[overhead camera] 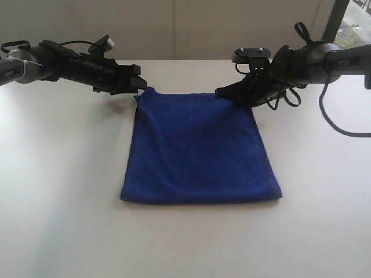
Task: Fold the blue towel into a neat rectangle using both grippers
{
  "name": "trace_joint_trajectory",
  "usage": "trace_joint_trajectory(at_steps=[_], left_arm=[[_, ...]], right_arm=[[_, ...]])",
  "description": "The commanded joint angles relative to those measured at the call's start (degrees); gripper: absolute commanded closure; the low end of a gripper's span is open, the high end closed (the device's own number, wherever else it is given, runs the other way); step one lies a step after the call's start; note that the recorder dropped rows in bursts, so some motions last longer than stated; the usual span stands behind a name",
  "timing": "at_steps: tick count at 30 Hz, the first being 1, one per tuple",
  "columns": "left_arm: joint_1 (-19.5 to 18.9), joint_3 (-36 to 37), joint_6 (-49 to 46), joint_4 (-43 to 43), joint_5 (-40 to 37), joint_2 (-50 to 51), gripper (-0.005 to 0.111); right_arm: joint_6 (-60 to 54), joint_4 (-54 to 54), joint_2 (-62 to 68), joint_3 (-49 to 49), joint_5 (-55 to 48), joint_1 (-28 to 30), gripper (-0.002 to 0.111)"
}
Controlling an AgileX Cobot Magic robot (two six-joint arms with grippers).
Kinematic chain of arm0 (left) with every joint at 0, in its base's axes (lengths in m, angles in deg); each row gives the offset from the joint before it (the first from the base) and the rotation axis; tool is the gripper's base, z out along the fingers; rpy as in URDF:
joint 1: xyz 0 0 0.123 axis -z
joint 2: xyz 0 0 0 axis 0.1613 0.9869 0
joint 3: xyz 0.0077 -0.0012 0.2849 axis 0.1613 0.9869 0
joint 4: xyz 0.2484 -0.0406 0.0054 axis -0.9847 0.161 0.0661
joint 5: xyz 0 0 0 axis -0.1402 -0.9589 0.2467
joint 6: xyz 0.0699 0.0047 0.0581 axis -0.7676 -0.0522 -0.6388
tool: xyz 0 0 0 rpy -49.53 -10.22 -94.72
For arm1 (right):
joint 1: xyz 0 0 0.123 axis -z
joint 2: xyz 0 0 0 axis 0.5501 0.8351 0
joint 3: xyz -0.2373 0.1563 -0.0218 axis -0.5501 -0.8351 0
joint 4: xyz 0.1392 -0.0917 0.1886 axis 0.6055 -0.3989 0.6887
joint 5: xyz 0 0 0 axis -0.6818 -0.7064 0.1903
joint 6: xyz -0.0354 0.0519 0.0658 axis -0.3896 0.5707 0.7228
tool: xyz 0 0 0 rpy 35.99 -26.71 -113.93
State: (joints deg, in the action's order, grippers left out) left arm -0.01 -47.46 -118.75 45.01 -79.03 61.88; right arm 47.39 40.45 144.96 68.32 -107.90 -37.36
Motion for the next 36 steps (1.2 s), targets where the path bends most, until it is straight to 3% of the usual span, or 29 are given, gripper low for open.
trace_joint_trajectory(at_steps=[1, 27, 33, 36], left_arm=[[0.1, -0.3, -0.5, 1.9, -1.2, -0.1, 0.061], [1.1, -0.3, -0.9, 6.6, 1.5, 2.0, 0.062], [1.1, -0.3, -0.9, 6.6, -0.5, 2.0, 0.080], [1.1, -0.3, -0.5, 6.6, -0.5, 2.0, 0.083]], right_arm=[[0.1, -0.4, -0.1, -0.1, 0.2, 0.0, 0.108], [0.1, -0.4, -0.1, -0.1, 0.2, 0.0, 0.108], [0.1, -0.4, -0.1, -0.1, 0.2, 0.0, 0.108], [0.1, -0.4, -0.1, -0.1, 0.2, 0.0, 0.108]])
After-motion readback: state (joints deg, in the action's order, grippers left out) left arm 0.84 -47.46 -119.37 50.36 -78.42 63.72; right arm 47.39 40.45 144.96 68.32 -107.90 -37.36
